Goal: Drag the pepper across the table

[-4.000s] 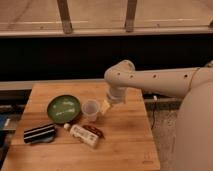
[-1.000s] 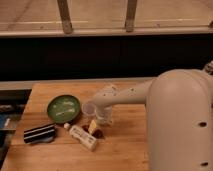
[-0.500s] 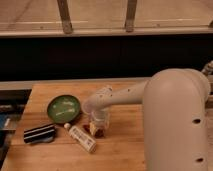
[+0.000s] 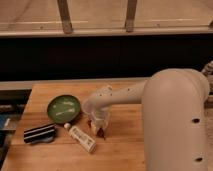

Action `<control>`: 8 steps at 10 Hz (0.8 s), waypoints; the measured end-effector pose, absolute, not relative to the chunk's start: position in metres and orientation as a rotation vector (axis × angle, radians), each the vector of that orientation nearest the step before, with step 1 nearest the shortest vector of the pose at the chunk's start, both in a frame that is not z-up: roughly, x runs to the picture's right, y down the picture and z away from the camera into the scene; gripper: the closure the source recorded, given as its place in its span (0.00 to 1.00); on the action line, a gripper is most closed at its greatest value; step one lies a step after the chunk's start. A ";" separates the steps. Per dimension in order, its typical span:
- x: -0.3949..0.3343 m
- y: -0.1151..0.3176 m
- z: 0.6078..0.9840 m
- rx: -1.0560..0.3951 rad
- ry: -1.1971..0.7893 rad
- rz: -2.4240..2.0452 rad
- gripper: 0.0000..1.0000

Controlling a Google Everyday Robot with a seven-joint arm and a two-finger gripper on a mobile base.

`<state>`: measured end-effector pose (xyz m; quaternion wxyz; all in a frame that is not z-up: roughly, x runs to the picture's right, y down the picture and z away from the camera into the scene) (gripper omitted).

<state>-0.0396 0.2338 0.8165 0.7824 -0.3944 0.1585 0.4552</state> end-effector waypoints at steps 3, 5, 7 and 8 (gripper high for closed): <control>-0.017 0.232 0.818 -0.847 0.371 1.015 1.00; 0.007 0.235 0.821 -0.843 0.414 1.041 1.00; 0.018 0.237 0.824 -0.845 0.438 1.070 1.00; 0.021 0.235 0.826 -0.843 0.449 1.077 1.00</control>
